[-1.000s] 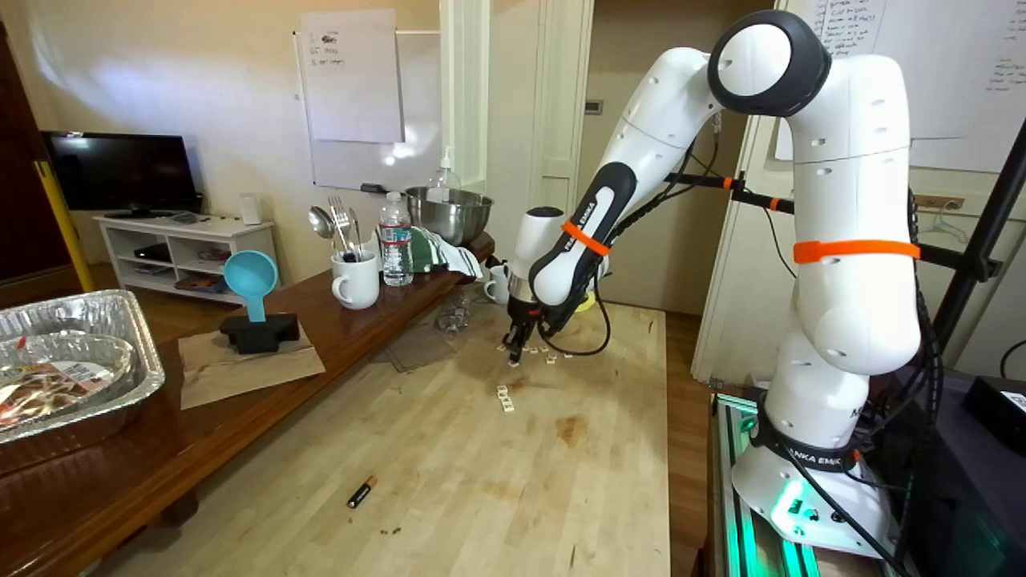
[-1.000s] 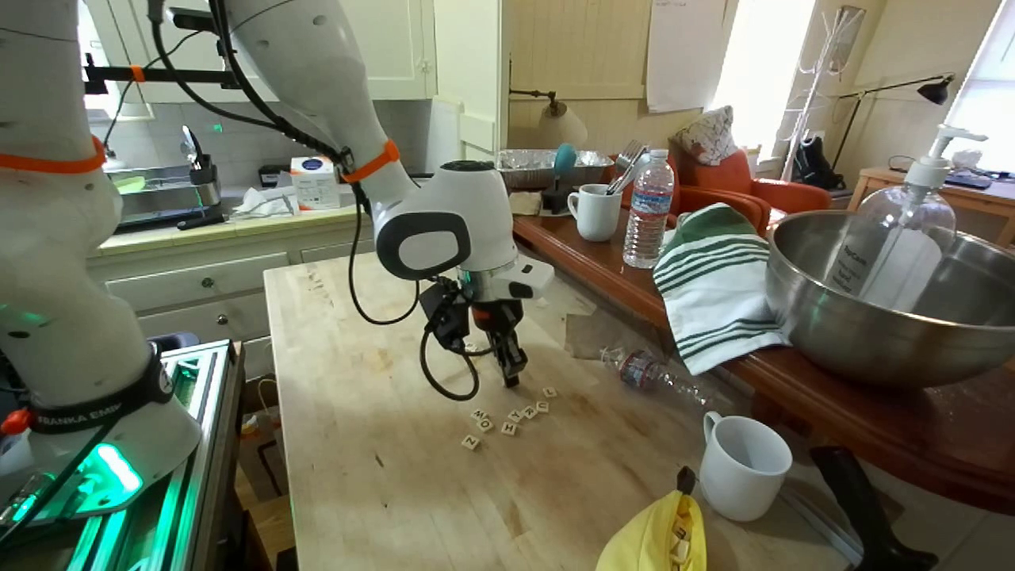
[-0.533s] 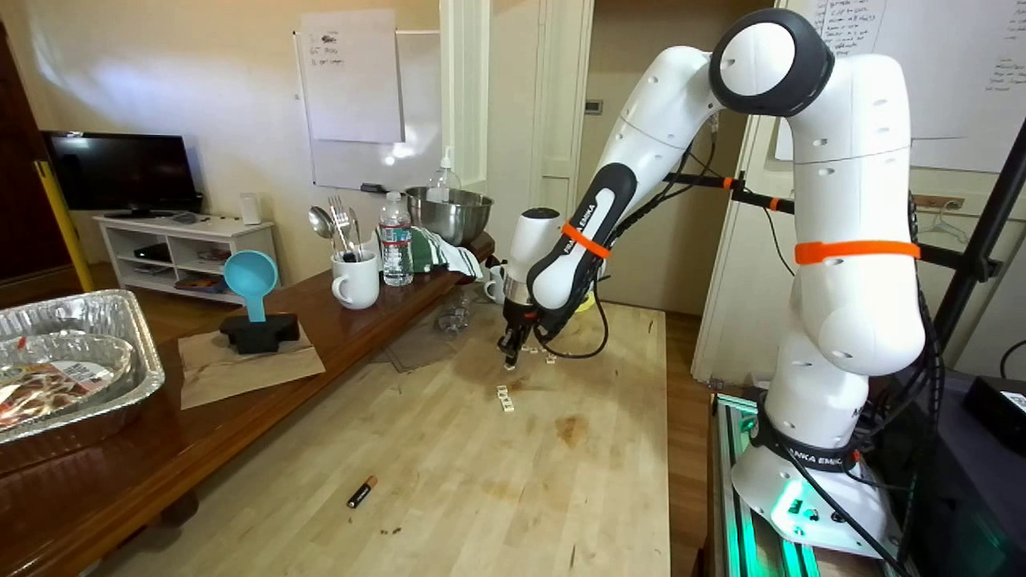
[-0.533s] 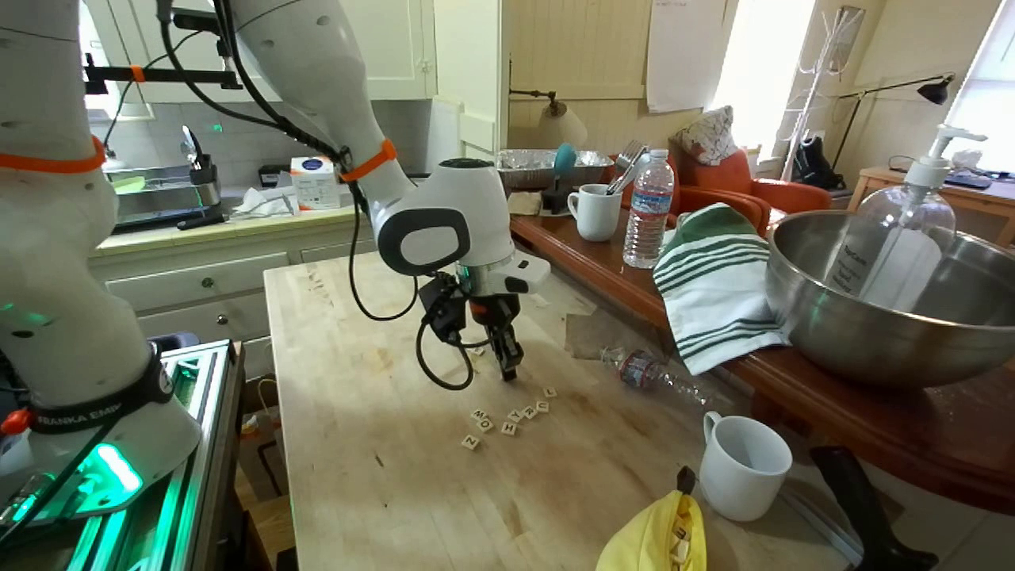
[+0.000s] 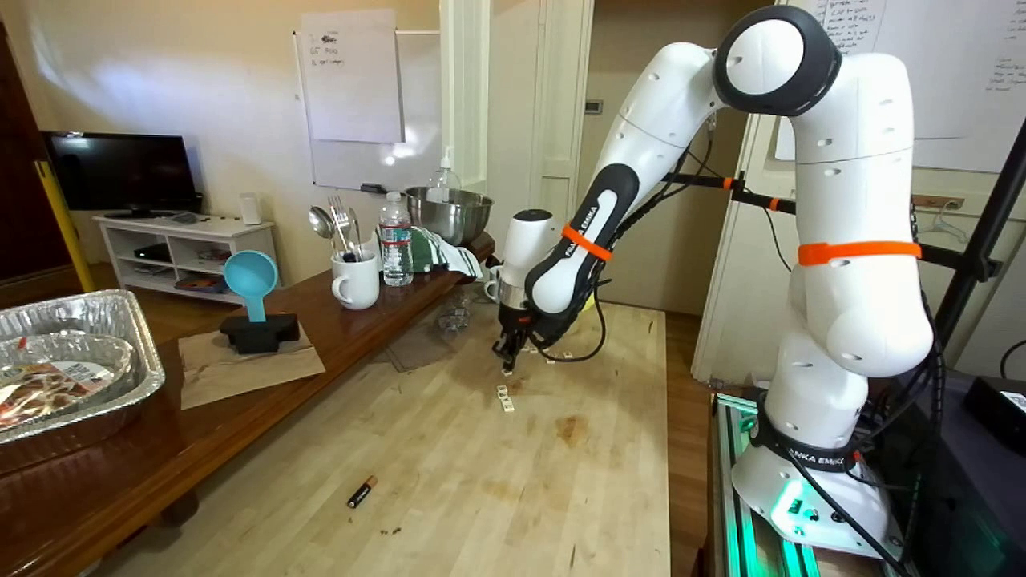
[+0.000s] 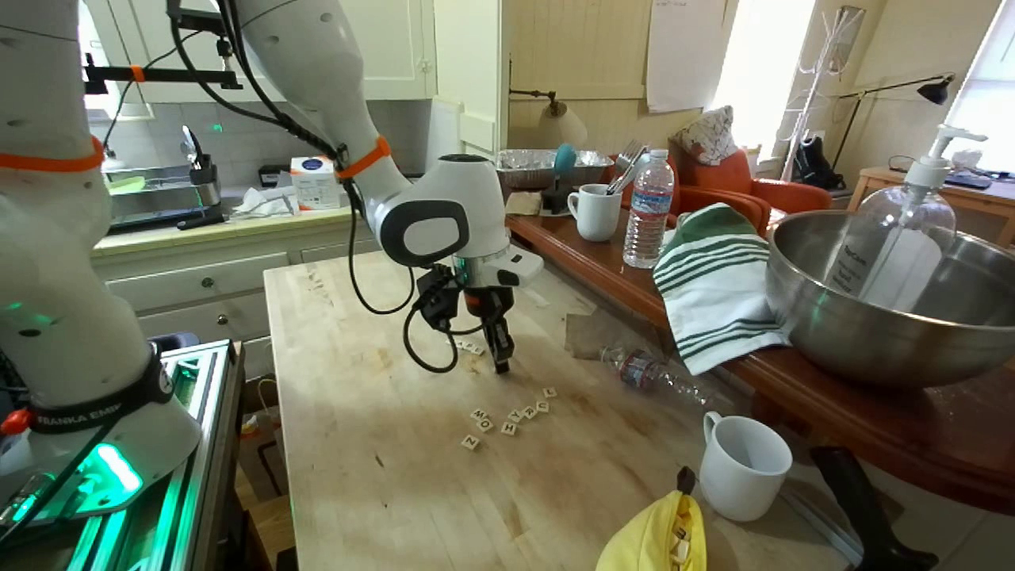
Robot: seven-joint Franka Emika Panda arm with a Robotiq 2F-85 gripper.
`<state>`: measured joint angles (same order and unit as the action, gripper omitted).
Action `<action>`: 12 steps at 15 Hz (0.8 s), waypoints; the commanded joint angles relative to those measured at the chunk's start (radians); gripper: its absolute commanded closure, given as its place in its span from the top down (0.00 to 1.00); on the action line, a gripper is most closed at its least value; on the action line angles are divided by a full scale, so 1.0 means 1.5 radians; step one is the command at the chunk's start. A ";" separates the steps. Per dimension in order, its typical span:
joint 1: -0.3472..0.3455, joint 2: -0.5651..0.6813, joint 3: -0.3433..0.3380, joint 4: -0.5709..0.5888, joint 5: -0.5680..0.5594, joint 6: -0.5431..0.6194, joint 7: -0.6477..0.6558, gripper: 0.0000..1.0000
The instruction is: Use the tiles to create the word 'Tapes'.
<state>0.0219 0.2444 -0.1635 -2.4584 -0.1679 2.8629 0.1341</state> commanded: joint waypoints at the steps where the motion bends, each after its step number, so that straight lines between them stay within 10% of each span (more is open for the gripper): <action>1: 0.027 0.011 -0.004 -0.006 -0.012 -0.044 0.061 0.00; 12: 0.048 0.020 0.002 -0.001 -0.009 -0.044 0.142 0.00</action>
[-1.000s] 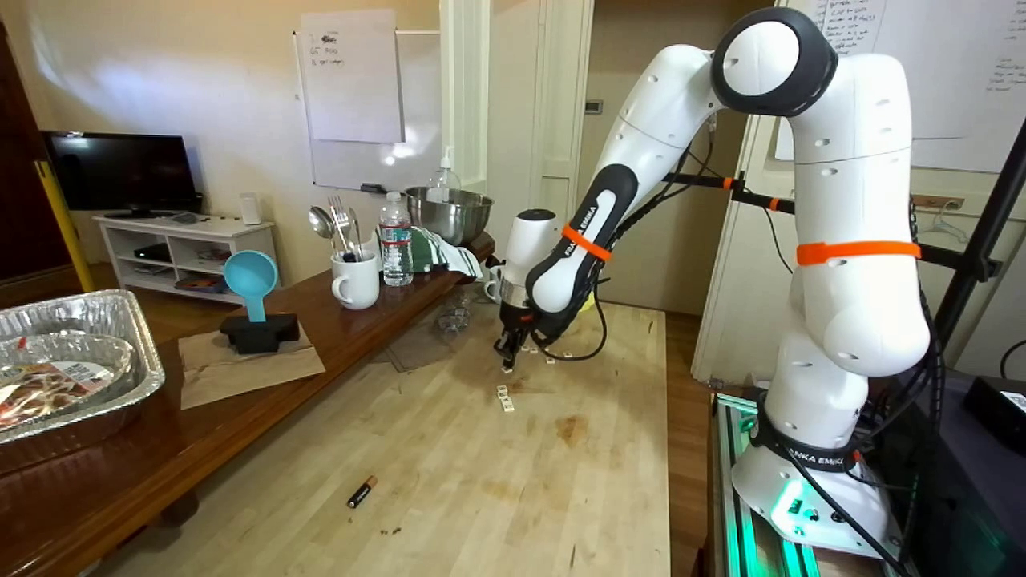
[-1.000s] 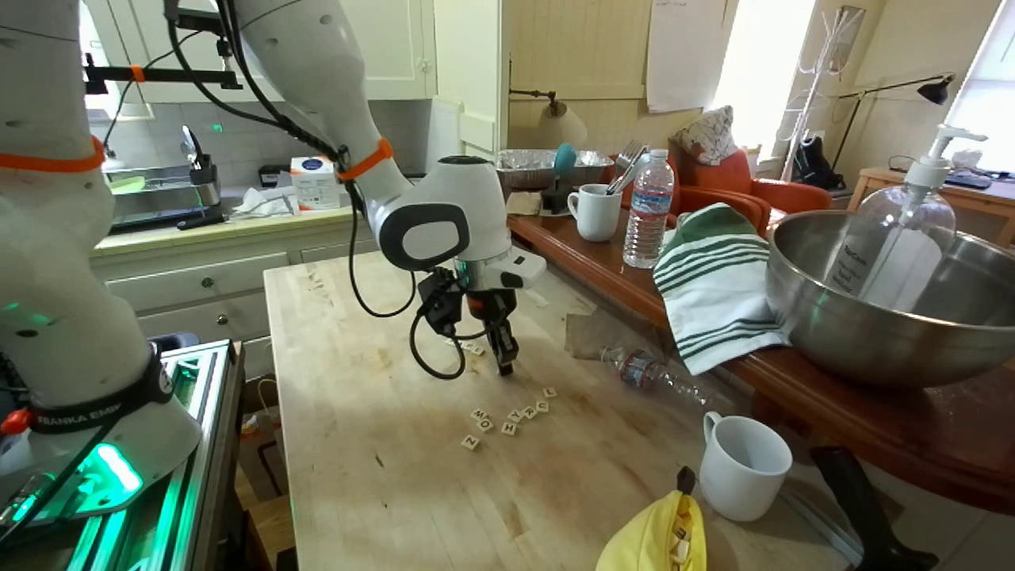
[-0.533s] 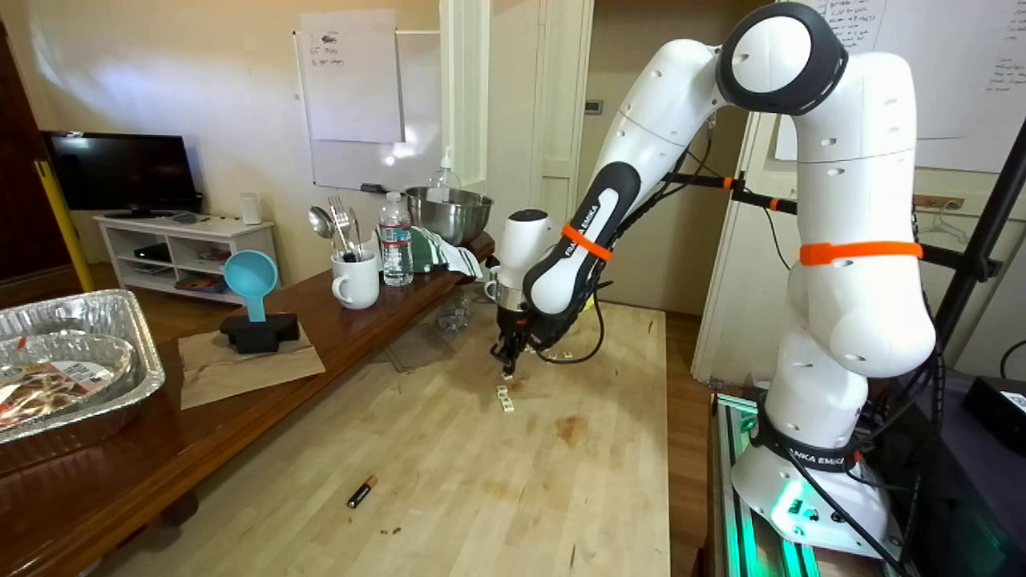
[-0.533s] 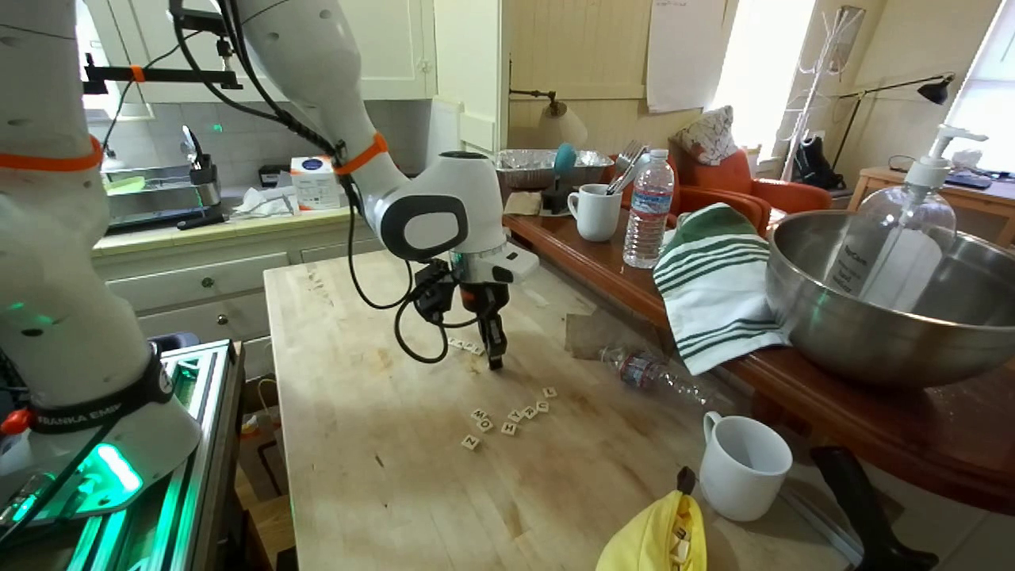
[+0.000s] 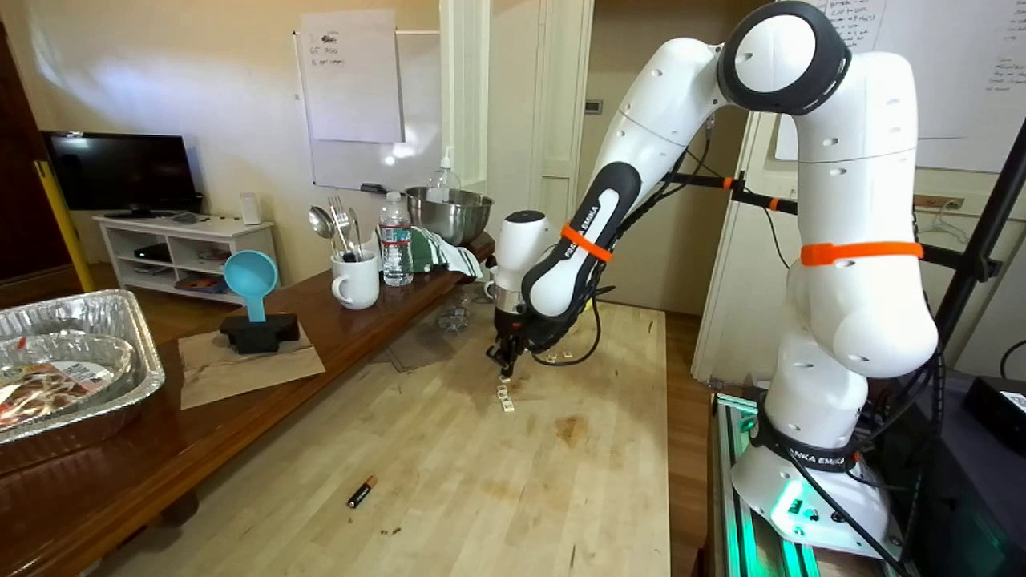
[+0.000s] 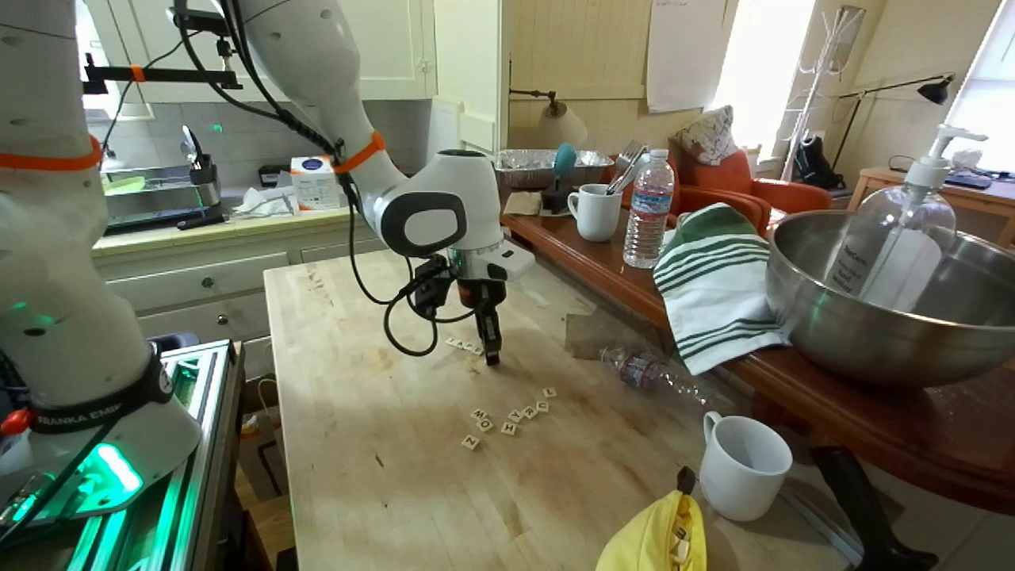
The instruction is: Use the tiles to create the word 'Tapes'.
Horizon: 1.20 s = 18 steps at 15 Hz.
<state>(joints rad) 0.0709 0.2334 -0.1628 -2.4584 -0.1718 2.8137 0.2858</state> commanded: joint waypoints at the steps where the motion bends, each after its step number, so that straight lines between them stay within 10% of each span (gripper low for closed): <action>1: 0.016 0.027 0.002 -0.002 -0.005 -0.013 0.044 0.00; 18: 0.015 0.026 0.028 0.003 0.036 -0.038 0.077 0.00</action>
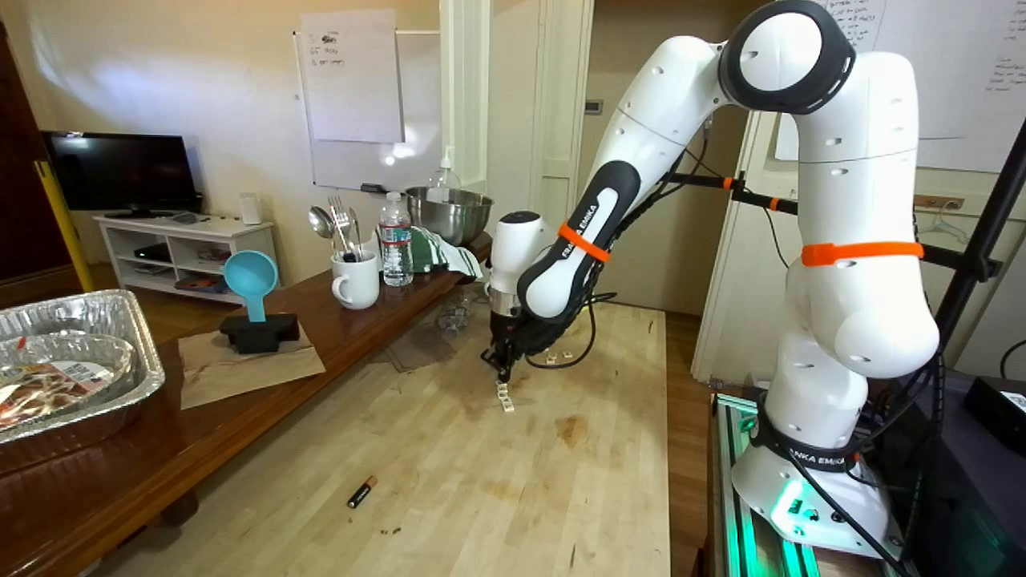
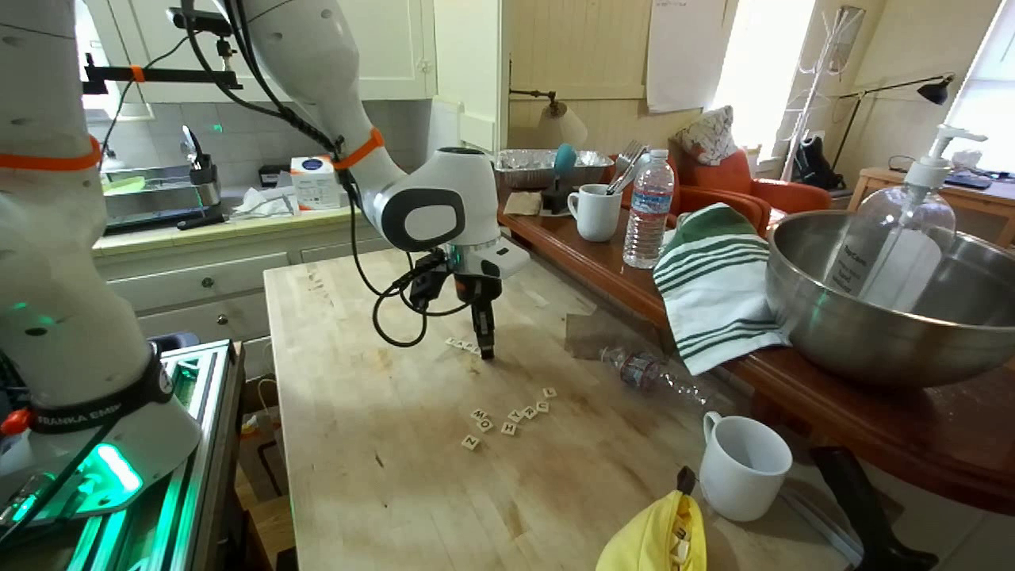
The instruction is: Use the tiles to create the word 'Tapes'.
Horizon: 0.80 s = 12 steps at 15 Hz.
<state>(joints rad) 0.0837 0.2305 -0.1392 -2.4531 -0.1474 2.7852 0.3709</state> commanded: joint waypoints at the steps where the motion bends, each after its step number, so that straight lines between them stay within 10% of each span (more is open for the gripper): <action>1: 0.006 0.029 0.014 0.001 0.023 -0.019 0.022 0.00; 12: 0.008 0.024 0.007 -0.002 0.022 -0.003 0.049 0.00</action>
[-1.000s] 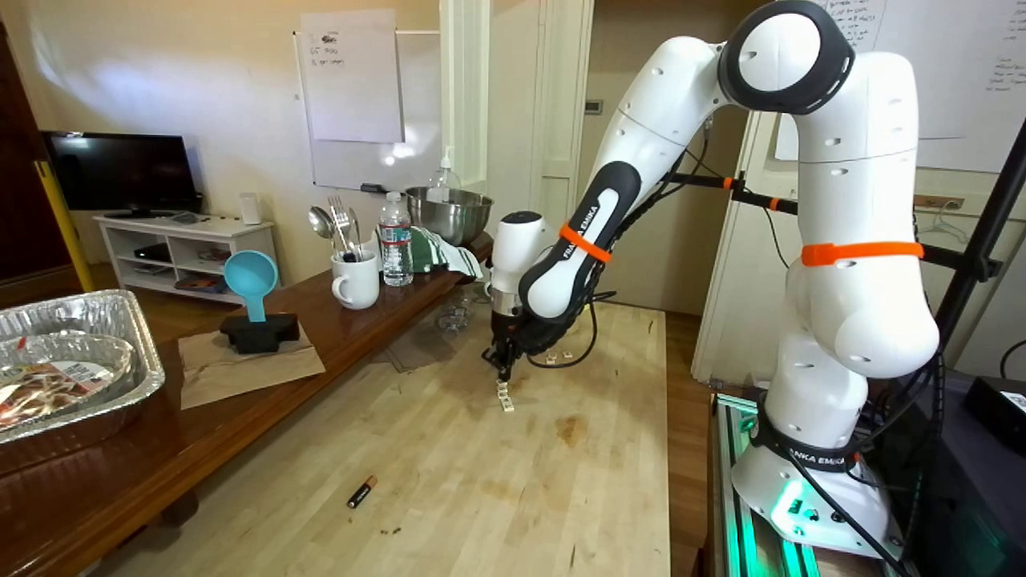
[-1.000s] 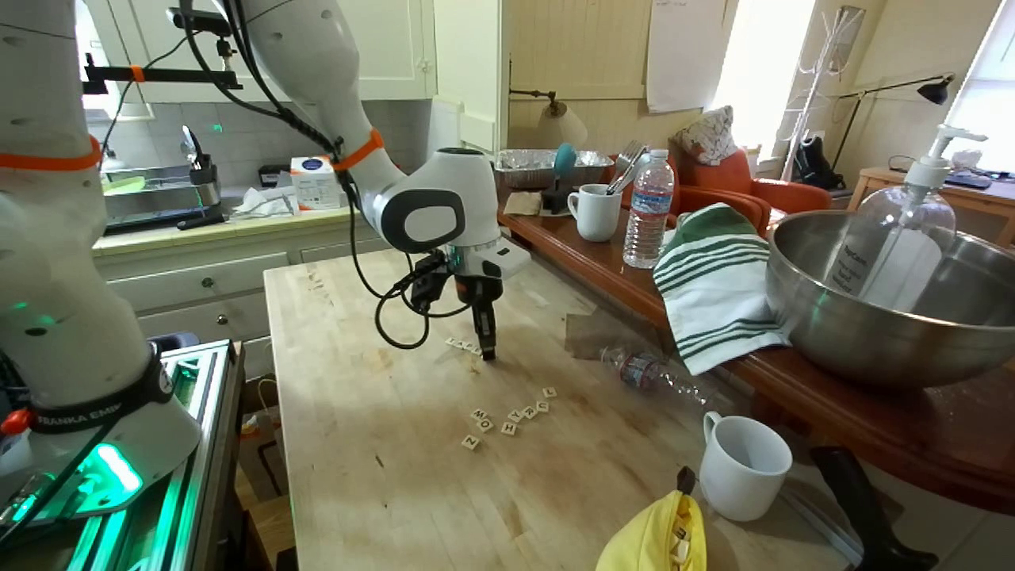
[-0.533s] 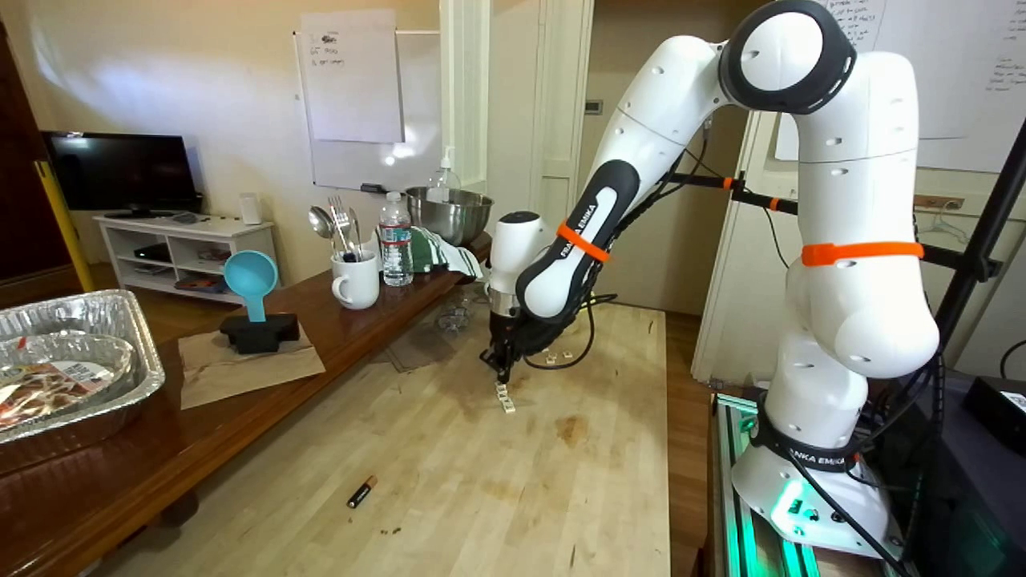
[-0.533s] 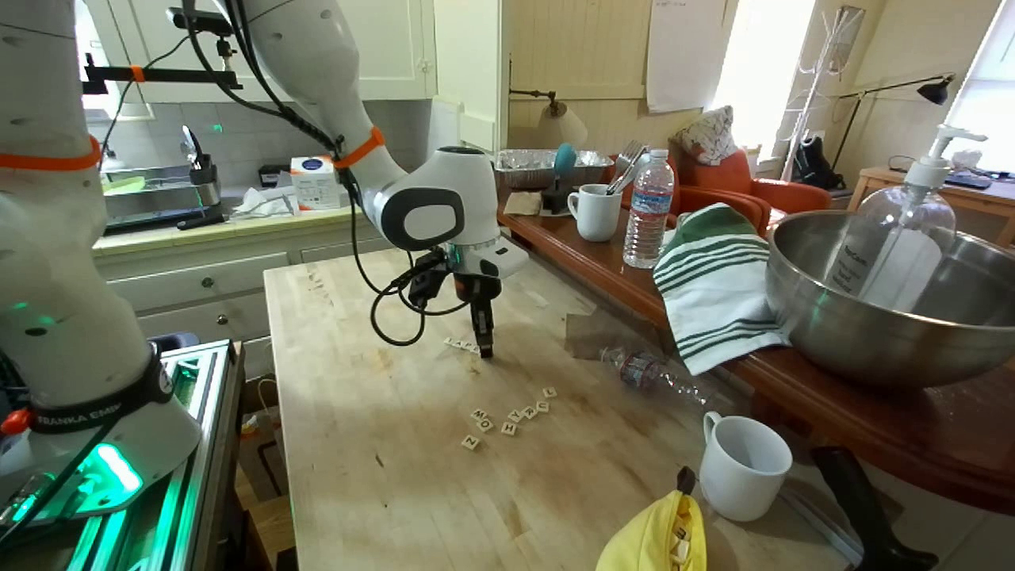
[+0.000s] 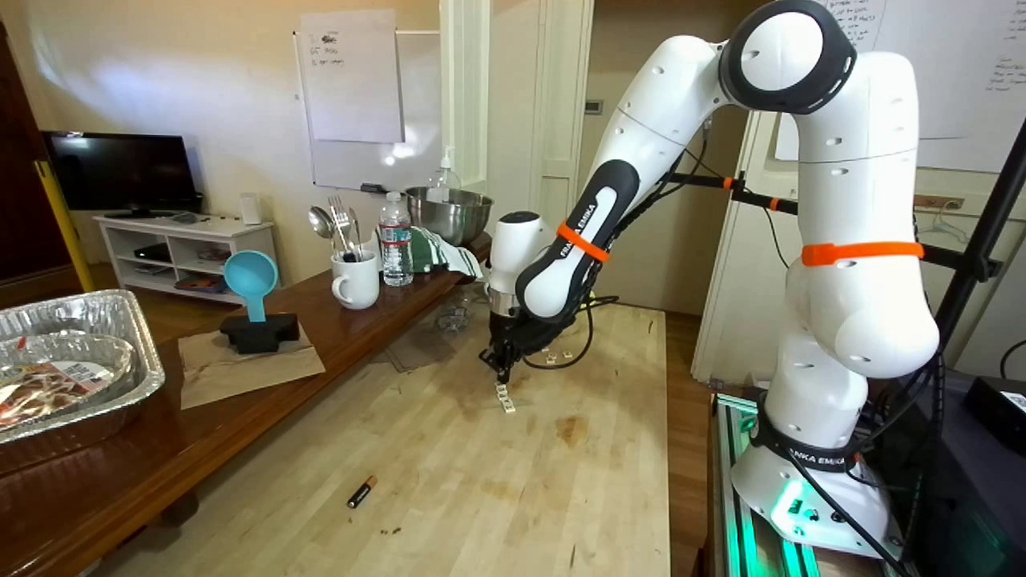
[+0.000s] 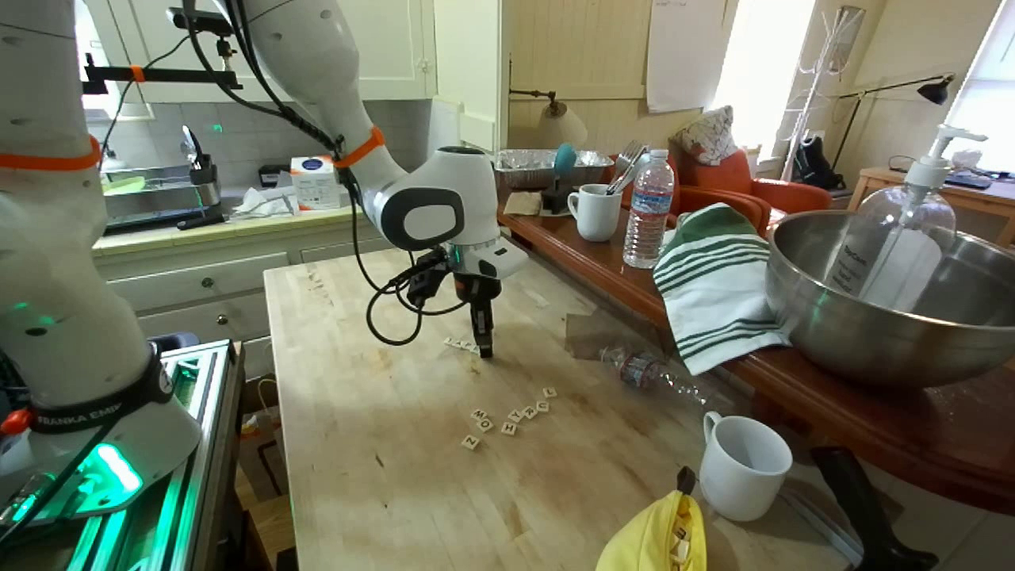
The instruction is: Use the tiles to create the word 'Tapes'.
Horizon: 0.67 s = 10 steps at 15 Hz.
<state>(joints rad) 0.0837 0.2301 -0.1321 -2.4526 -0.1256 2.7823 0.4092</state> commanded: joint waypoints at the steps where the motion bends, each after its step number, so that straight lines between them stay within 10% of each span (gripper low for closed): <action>1: 0.008 0.023 0.002 -0.004 0.006 0.004 0.026 0.00; 10: -0.001 0.013 0.013 -0.014 0.029 0.023 0.011 0.00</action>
<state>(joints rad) 0.0835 0.2294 -0.1318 -2.4540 -0.1208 2.7841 0.4222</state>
